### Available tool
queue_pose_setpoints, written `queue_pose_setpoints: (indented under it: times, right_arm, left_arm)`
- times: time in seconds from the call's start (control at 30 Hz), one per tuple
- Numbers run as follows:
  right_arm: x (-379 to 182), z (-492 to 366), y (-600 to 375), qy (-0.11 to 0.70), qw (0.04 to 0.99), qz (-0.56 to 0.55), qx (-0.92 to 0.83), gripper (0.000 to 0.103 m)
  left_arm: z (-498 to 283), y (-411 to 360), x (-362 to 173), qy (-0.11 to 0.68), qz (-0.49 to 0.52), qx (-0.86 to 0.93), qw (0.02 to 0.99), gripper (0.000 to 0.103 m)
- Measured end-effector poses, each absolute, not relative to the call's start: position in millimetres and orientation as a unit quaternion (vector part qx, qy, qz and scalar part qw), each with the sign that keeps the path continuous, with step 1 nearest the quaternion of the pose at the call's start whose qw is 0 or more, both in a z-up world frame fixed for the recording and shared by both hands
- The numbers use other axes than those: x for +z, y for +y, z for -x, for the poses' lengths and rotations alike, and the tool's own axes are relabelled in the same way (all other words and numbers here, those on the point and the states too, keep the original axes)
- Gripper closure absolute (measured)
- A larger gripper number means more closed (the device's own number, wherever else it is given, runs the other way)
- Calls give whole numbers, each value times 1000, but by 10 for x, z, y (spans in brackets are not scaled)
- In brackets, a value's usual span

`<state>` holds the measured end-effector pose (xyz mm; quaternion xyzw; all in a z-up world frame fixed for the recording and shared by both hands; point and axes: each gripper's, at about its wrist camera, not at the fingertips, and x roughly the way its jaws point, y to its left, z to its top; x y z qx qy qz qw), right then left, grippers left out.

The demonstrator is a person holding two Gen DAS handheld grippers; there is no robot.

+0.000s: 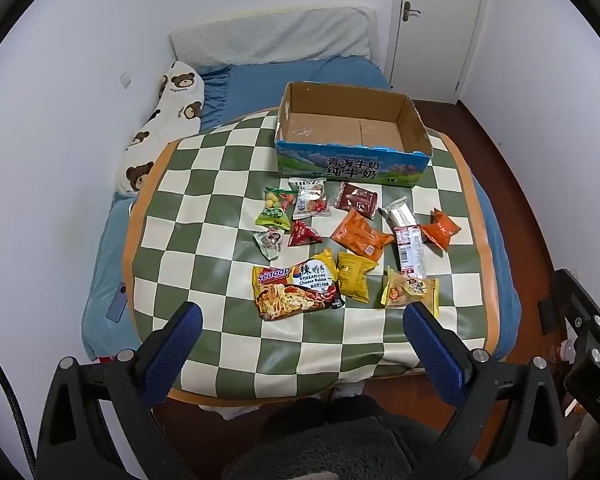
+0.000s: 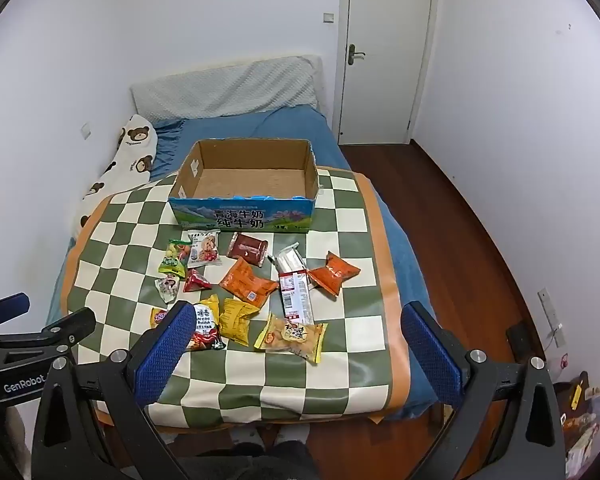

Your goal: Organize snacks

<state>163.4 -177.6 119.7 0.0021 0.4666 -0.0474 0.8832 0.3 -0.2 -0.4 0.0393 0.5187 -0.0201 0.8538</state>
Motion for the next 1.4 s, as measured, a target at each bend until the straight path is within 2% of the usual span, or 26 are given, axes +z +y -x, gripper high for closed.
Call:
queue_pose_setpoints:
  times: [1.4]
  right_arm:
    - [1212,-1652,-1756,466,883,-2,-50,0]
  left_arm:
    - [-59,-76,102,514,-27,-28,857,0]
